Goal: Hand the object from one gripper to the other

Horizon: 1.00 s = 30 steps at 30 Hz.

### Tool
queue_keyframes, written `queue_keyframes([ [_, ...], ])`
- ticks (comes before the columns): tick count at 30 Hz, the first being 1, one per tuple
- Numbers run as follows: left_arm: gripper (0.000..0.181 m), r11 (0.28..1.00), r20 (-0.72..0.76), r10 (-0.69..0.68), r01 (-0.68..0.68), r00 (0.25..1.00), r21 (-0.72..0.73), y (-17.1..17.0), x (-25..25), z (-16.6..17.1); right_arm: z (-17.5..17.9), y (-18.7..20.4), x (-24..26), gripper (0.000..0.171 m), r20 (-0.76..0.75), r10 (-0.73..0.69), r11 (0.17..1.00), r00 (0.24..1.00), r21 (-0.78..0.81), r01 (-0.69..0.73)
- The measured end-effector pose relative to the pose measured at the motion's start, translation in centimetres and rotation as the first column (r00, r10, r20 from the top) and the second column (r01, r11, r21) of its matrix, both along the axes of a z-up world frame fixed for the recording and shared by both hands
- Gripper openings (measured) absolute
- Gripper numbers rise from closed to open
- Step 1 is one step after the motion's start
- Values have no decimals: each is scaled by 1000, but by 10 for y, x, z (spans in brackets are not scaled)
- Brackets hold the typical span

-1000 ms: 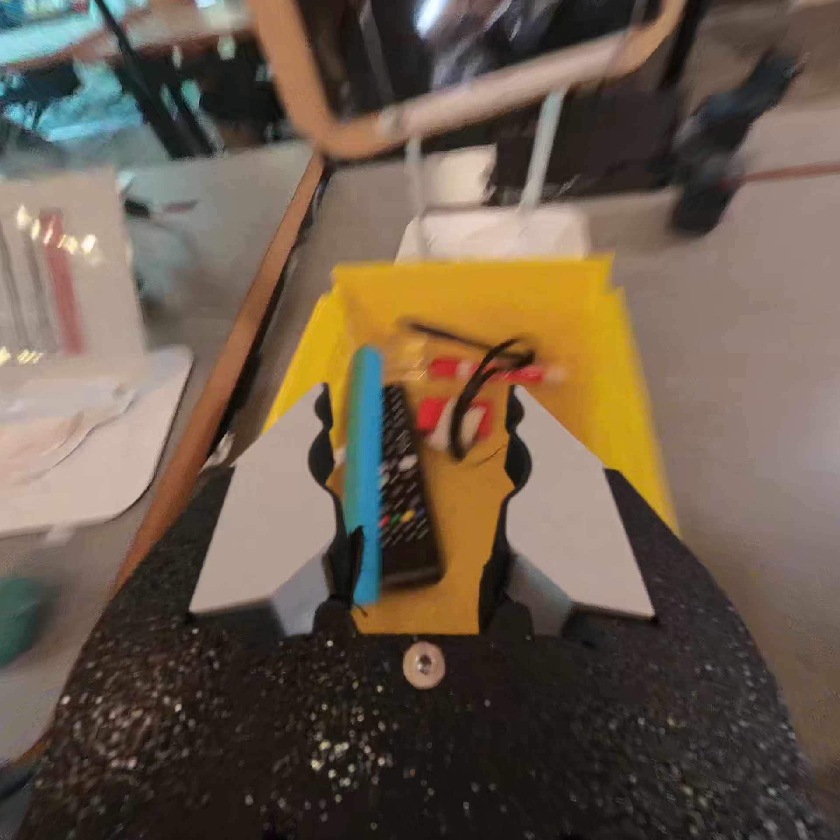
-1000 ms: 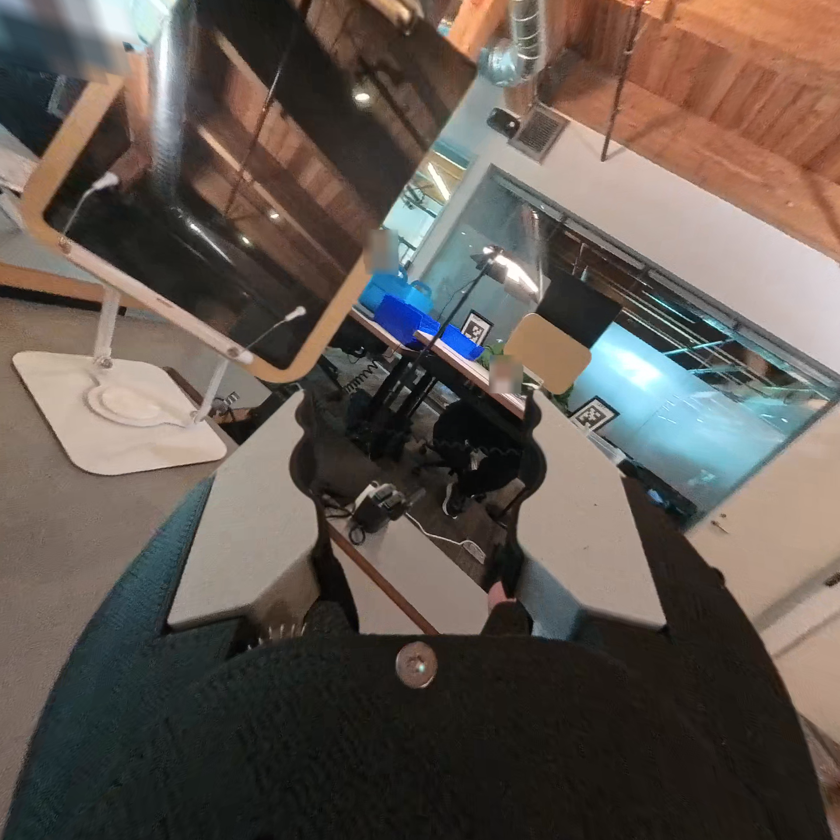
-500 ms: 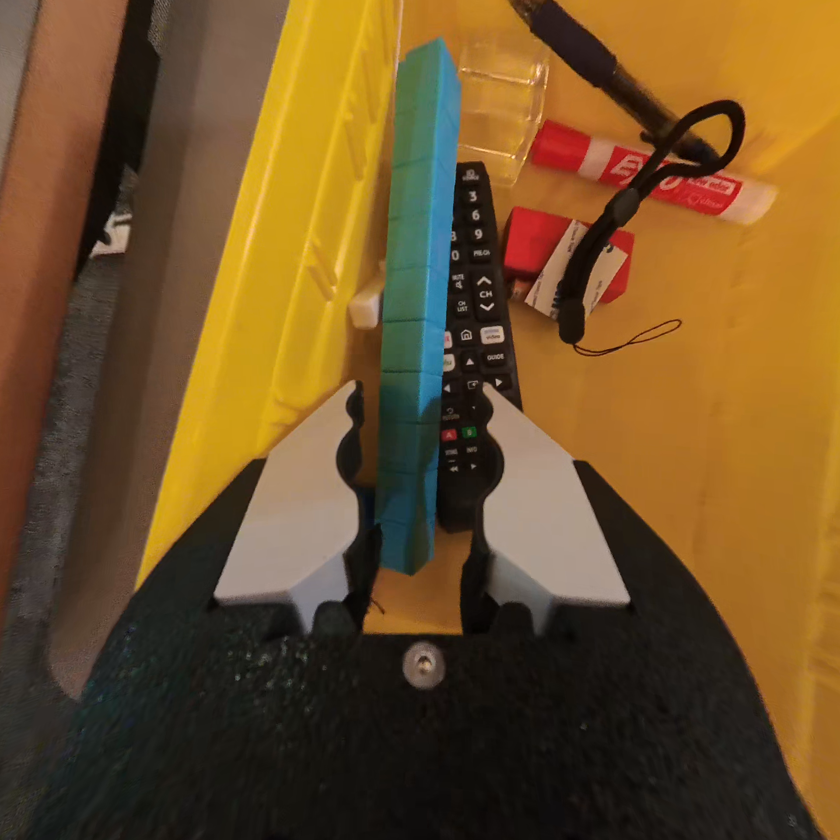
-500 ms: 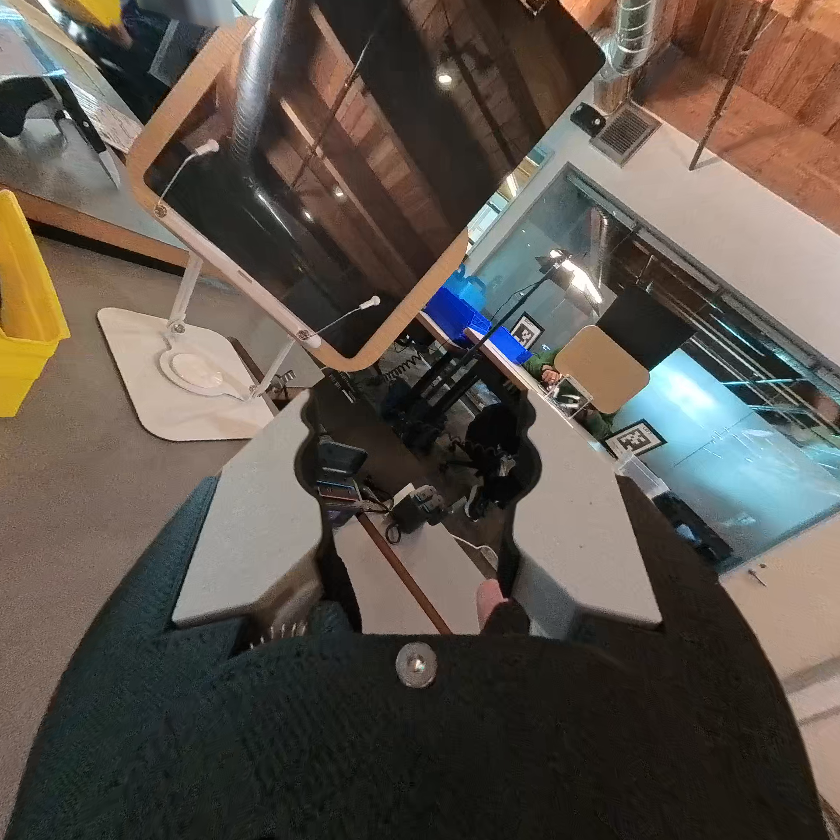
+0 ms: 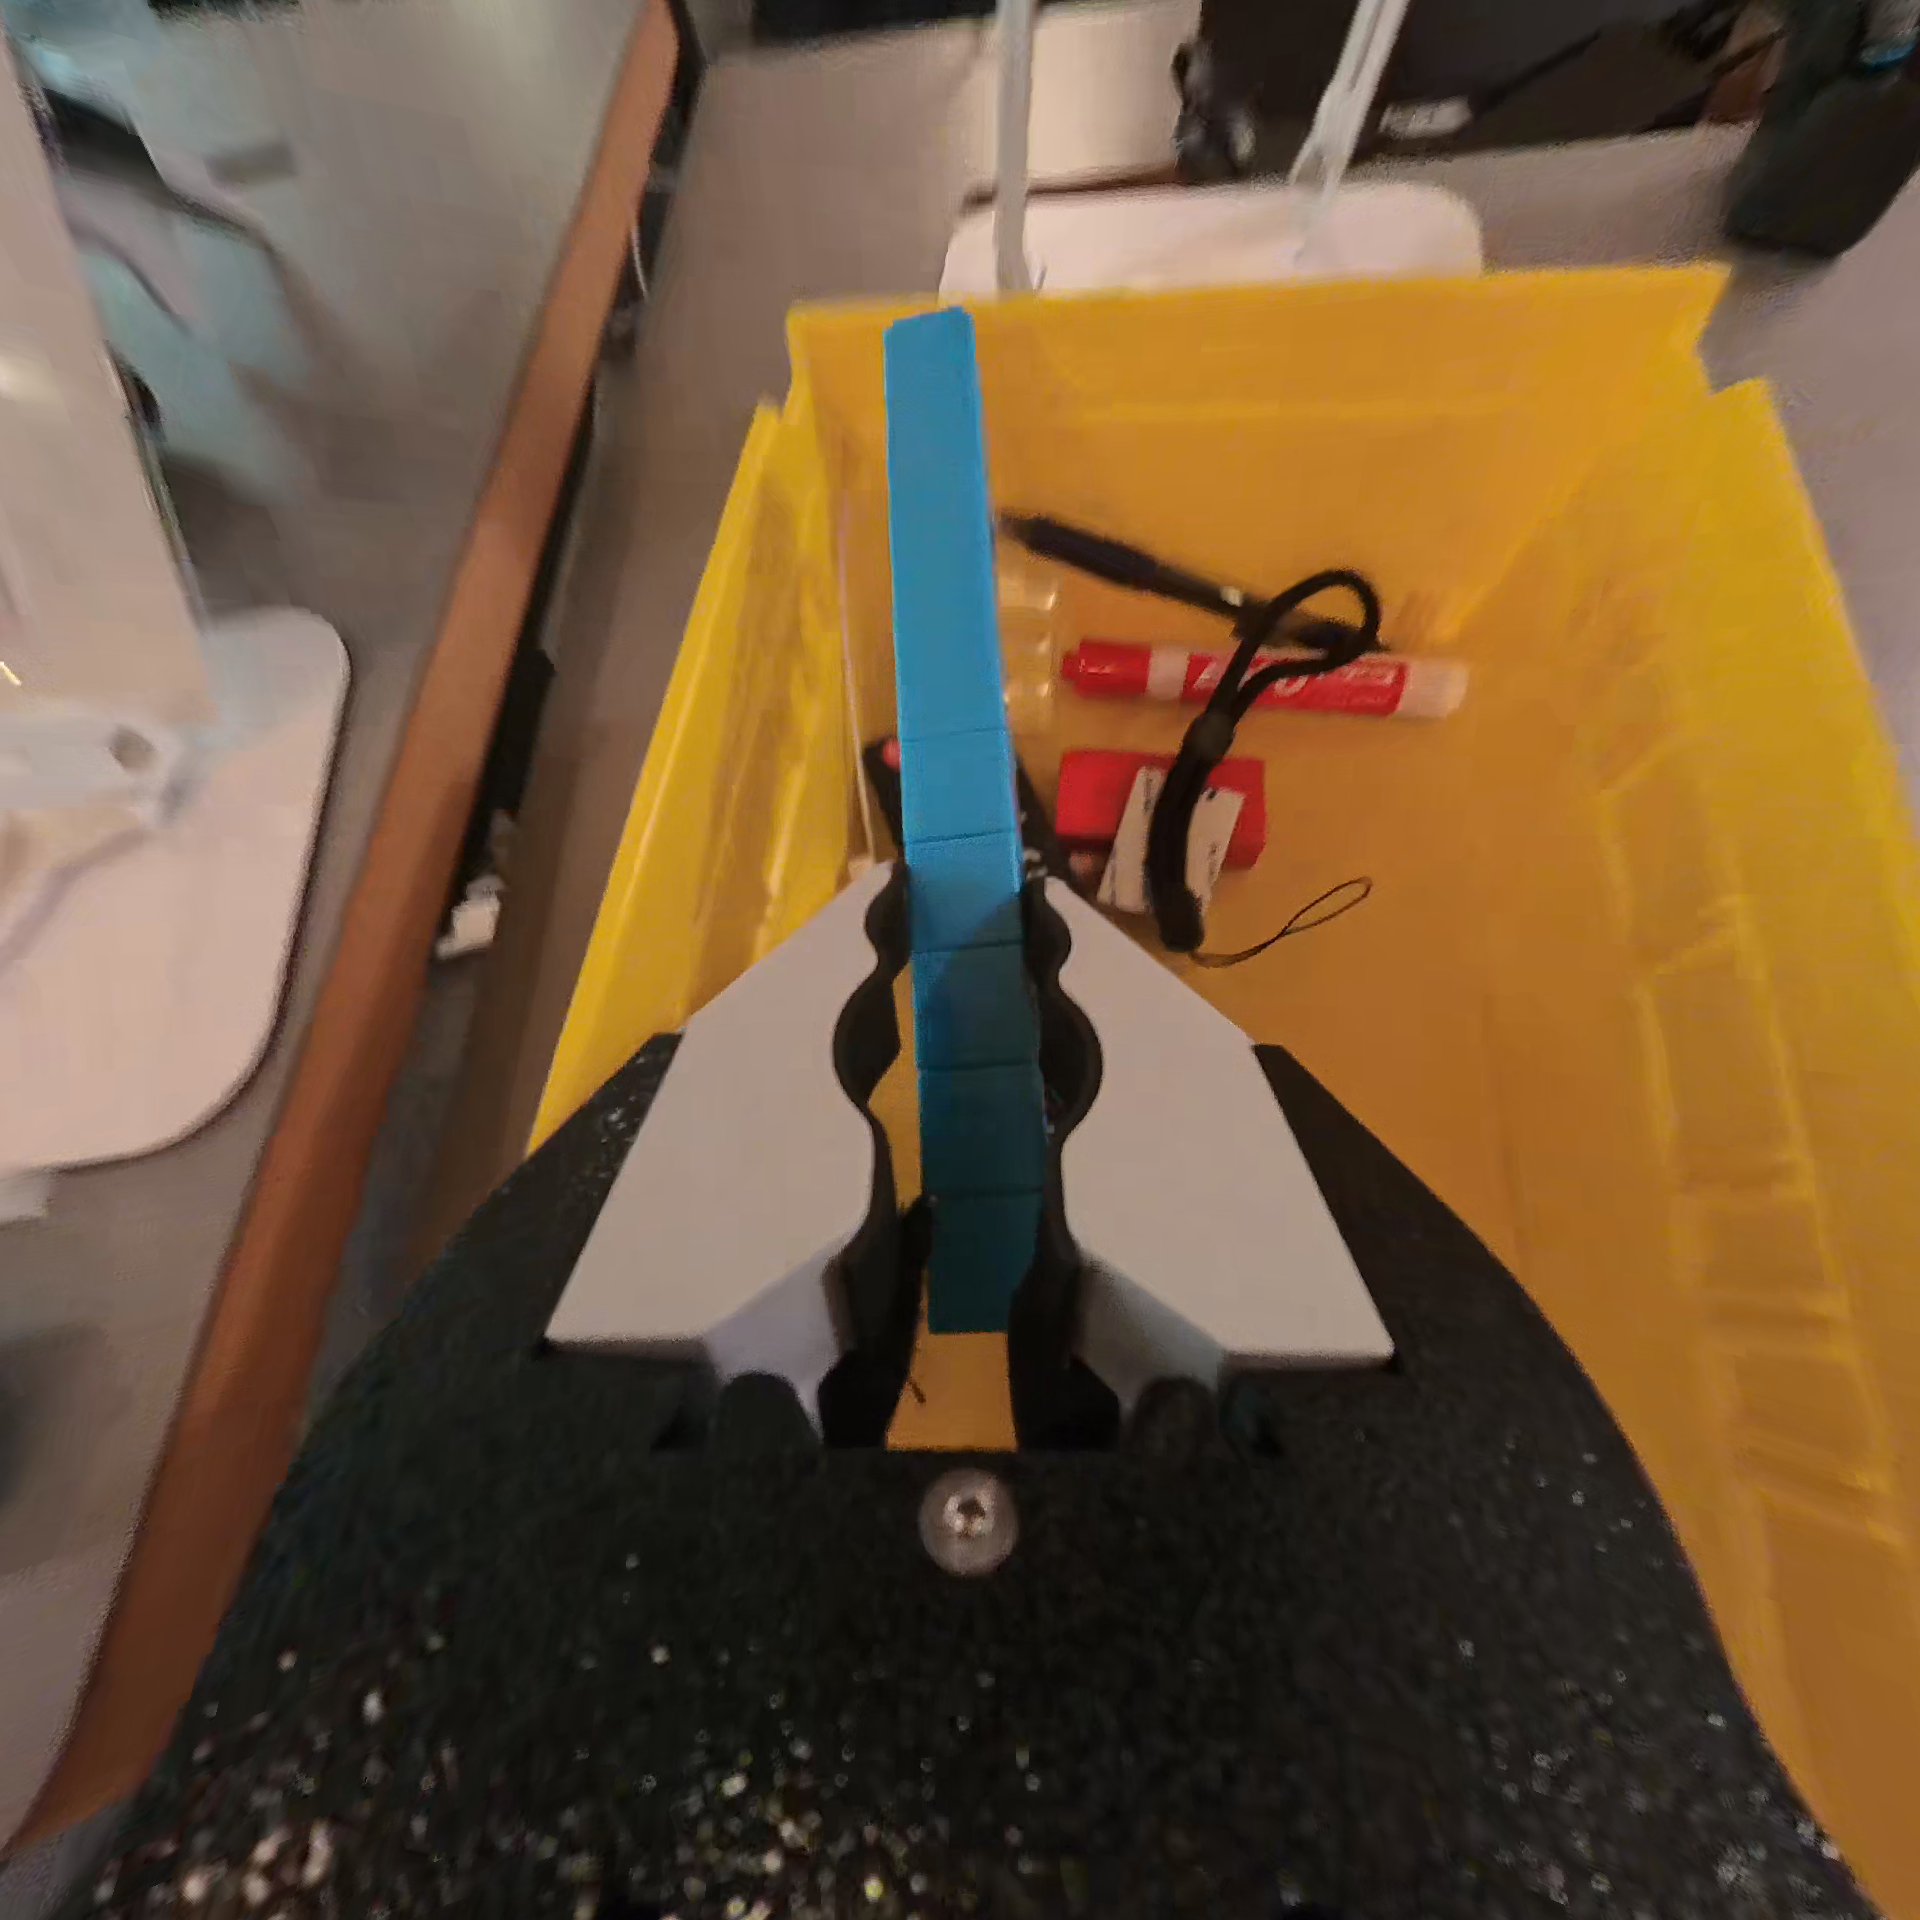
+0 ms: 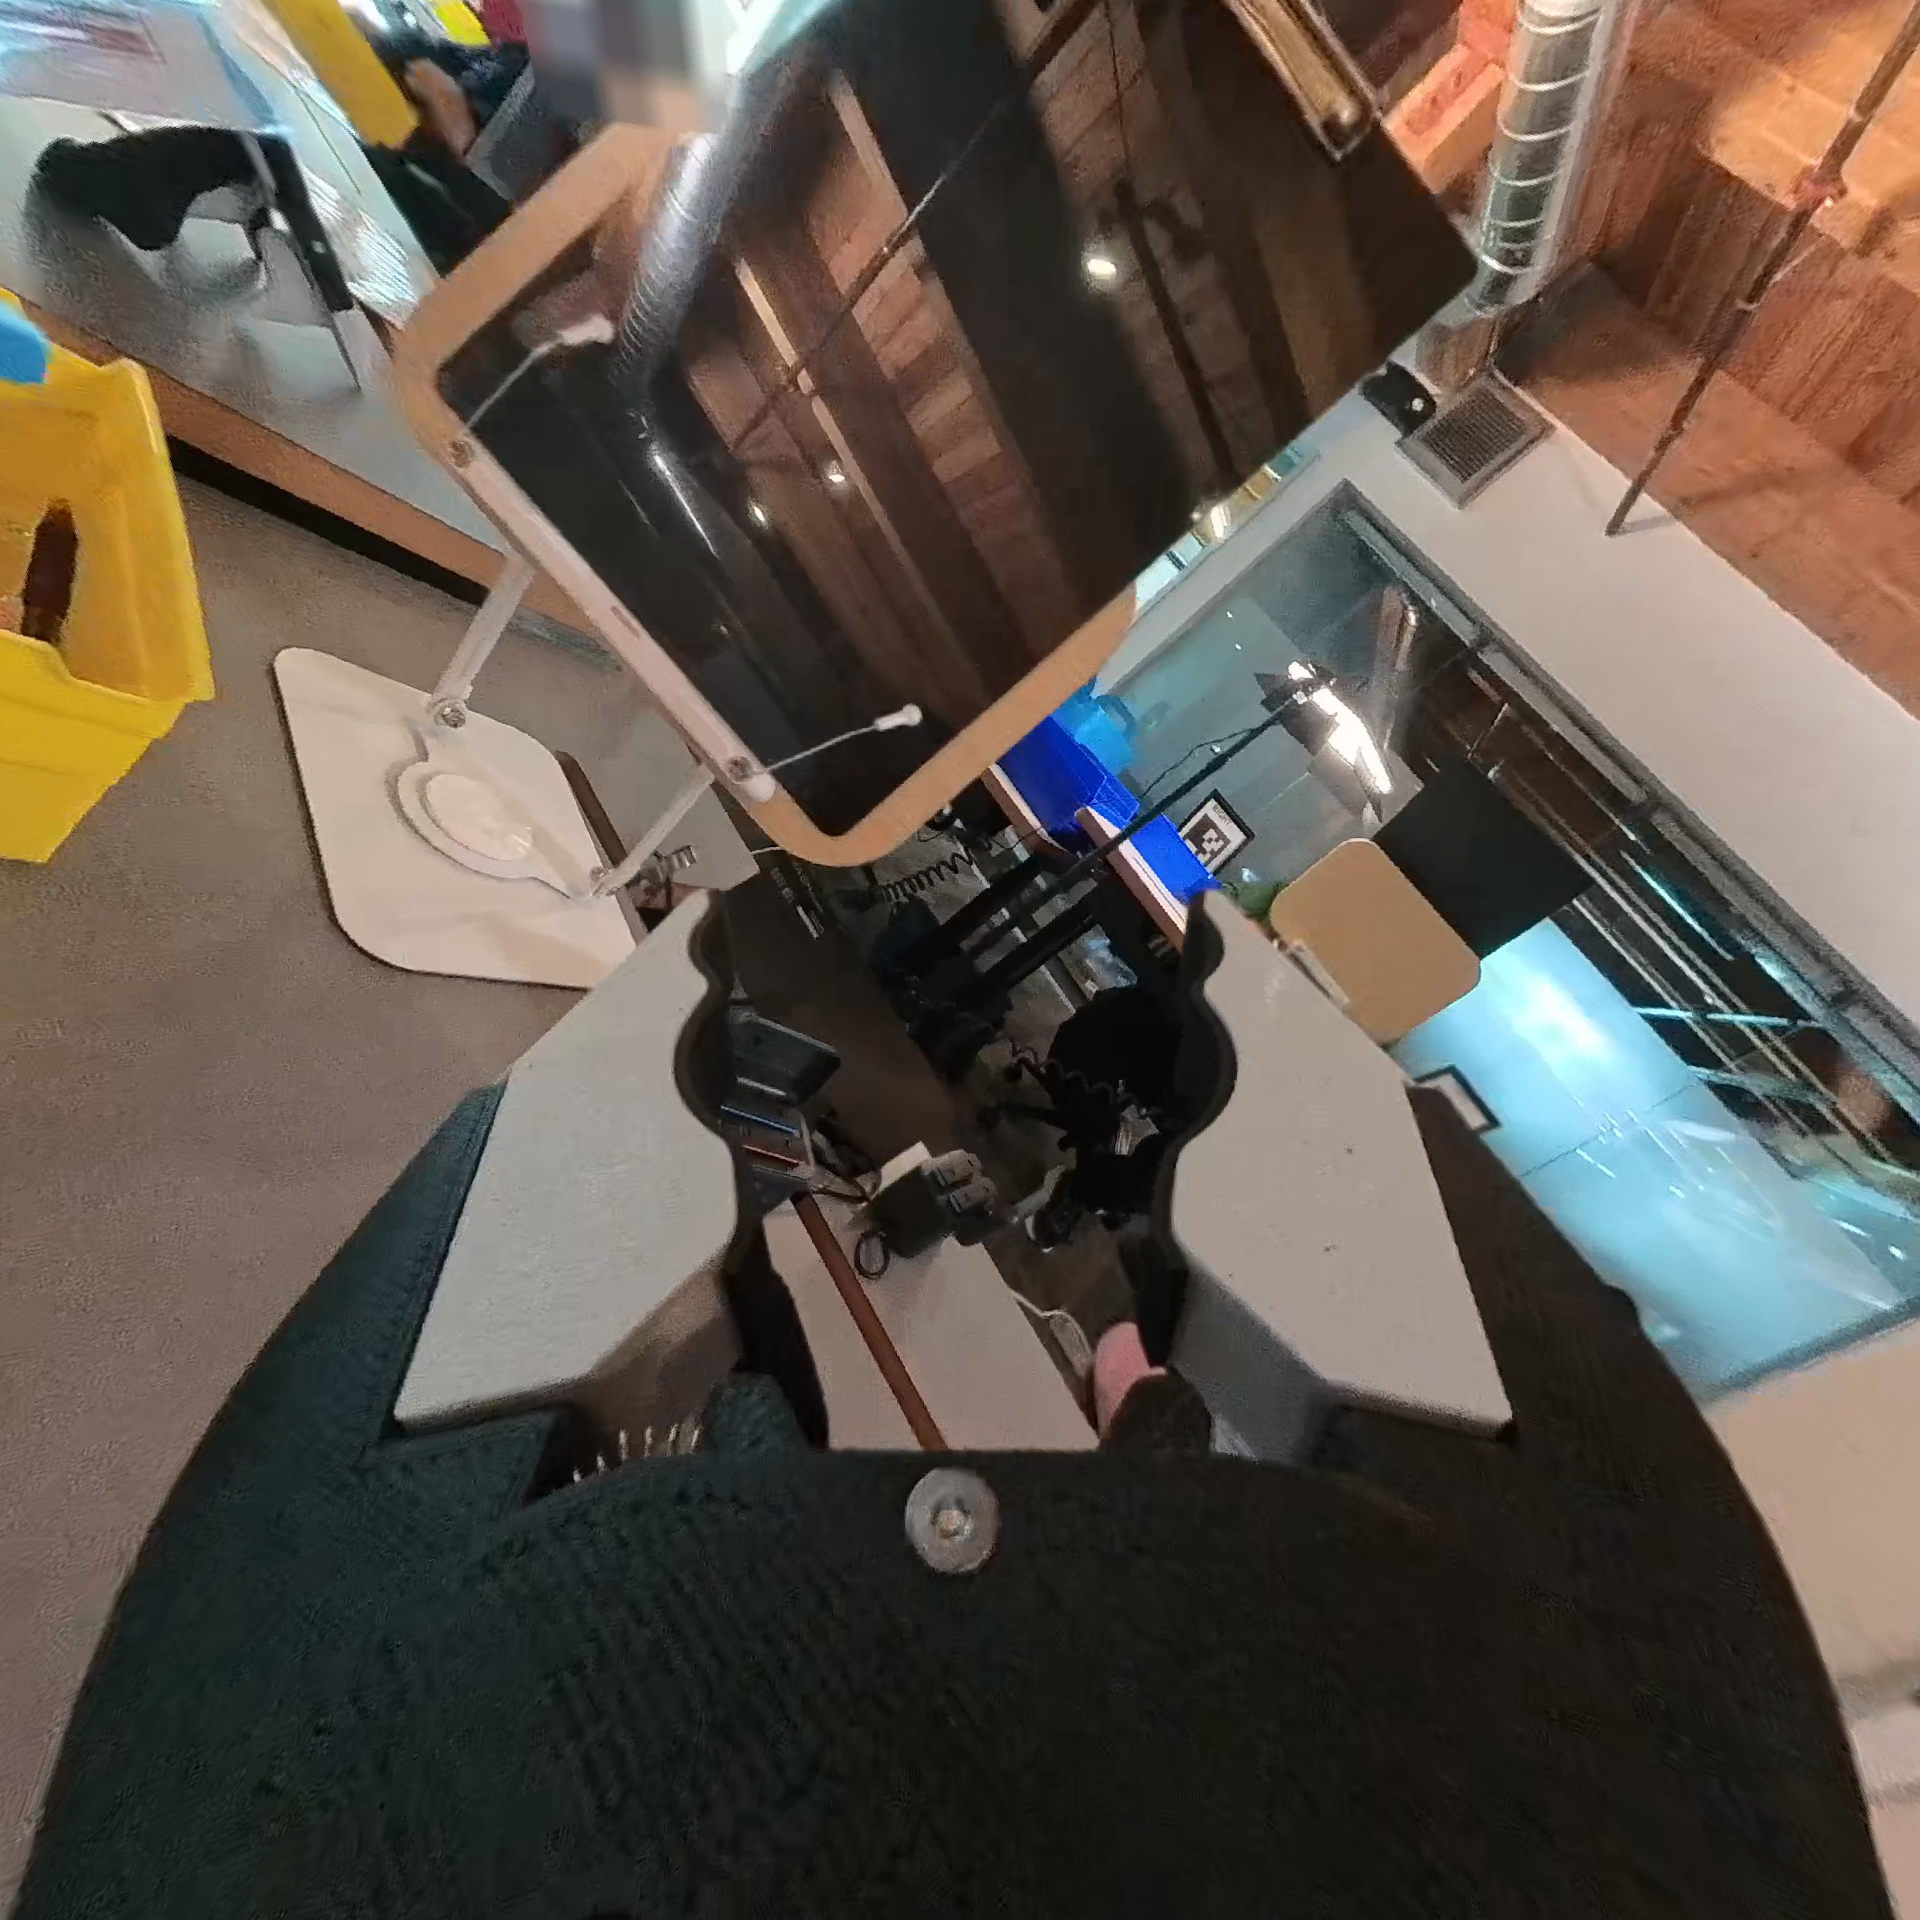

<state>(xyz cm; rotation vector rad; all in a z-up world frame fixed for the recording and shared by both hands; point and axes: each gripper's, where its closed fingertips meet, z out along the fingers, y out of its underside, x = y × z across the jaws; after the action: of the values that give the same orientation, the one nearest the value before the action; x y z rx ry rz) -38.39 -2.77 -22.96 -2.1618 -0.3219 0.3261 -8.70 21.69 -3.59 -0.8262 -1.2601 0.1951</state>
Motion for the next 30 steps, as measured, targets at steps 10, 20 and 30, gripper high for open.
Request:
queue_keyframes([
  [10,19,882,-170,-379,411,910,232,63,136,97,-12,-90,-31,87,116,163,763,980,615,-200],
  [20,20,673,-79,-717,717,693,183,101,247,102,-66,-84,-63,80,299,-40,599,953,771,-217],
  [30,92,575,-316,-723,788,615,219,118,271,119,-64,-42,-31,20,332,-134,710,934,689,-143],
])
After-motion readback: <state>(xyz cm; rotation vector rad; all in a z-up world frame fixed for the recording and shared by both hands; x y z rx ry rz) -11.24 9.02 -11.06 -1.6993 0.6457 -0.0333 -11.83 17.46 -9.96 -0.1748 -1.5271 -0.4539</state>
